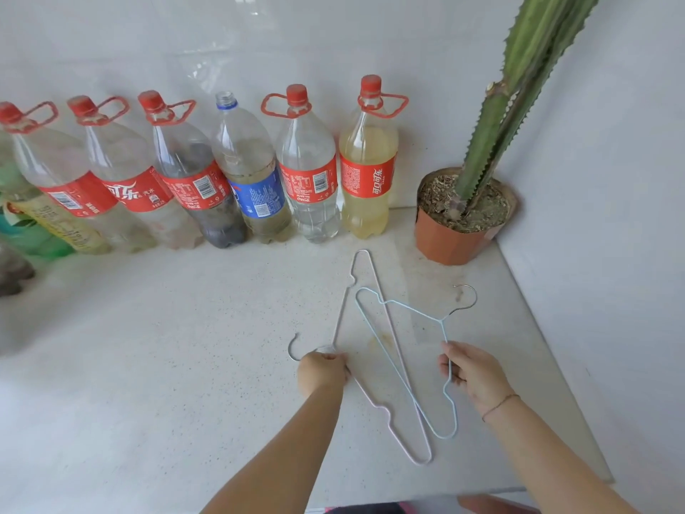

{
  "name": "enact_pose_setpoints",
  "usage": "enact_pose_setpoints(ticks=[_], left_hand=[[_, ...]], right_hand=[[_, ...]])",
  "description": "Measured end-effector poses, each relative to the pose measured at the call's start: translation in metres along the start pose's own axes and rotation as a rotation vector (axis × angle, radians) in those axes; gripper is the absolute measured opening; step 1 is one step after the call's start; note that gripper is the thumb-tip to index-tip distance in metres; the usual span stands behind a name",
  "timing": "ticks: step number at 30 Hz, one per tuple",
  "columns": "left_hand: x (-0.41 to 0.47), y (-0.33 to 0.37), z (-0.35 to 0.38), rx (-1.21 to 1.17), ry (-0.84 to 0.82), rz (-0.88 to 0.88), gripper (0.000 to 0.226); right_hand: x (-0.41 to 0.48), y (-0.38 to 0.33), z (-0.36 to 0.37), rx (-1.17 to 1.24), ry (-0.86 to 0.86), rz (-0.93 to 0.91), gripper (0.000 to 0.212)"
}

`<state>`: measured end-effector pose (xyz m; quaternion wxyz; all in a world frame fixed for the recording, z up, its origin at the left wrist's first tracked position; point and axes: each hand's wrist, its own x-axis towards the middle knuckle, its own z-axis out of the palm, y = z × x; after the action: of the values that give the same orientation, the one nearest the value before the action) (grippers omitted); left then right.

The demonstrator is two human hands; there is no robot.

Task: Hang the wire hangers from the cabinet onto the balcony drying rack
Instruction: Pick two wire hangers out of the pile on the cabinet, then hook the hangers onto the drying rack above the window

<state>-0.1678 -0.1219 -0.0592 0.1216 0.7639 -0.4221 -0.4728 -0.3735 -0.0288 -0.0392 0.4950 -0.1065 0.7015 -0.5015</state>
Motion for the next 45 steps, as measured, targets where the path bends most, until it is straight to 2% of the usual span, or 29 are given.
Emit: enact_pose_setpoints(ticks=[4,8,11,15,18,23,26,29,31,35,39,41,45], left_hand=[[0.001,0.003,0.000,-0.022,-0.019,-0.029,0.019],[-0.004,0.001,-0.001,-0.108,-0.019,-0.046,0.020],[-0.006,-0.002,-0.004,-0.333,-0.041,-0.047,0.022],[-0.018,-0.005,-0.024,-0.615,-0.201,-0.029,0.007],[-0.031,-0.005,-0.041,-0.695,-0.303,0.012,0.014],[-0.060,-0.003,-0.070,-0.833,-0.318,0.066,0.016],[-0.082,-0.003,-0.093,-0.910,-0.278,0.093,0.012],[-0.105,-0.006,-0.125,-0.984,-0.188,0.131,0.006],[-0.121,-0.008,-0.152,-1.051,-0.114,0.174,0.004],[-0.156,-0.010,-0.216,-1.185,0.030,0.299,0.012],[-0.193,-0.013,-0.282,-1.241,0.191,0.419,0.015],[-0.211,-0.012,-0.312,-1.246,0.264,0.494,0.023],[-0.244,-0.008,-0.365,-1.287,0.417,0.623,0.016]], right_hand=[[-0.004,-0.003,-0.007,0.155,-0.057,0.081,0.007],[-0.008,-0.004,-0.010,0.203,-0.111,0.067,0.008],[-0.013,-0.011,-0.010,0.265,-0.178,0.033,0.015],[-0.021,-0.022,-0.011,0.206,-0.309,0.000,0.023],[-0.030,-0.030,-0.007,0.154,-0.396,-0.048,0.028],[-0.047,-0.050,0.013,0.086,-0.576,-0.069,0.028],[-0.060,-0.063,0.034,0.097,-0.693,-0.002,0.034],[-0.074,-0.074,0.060,0.115,-0.810,0.036,0.069],[-0.085,-0.083,0.082,0.124,-0.904,0.045,0.077],[-0.118,-0.105,0.134,0.123,-1.123,0.075,0.077],[-0.157,-0.124,0.192,0.111,-1.294,0.067,0.075],[-0.179,-0.134,0.224,0.112,-1.363,0.052,0.075],[-0.232,-0.160,0.283,0.089,-1.499,0.002,0.048]])
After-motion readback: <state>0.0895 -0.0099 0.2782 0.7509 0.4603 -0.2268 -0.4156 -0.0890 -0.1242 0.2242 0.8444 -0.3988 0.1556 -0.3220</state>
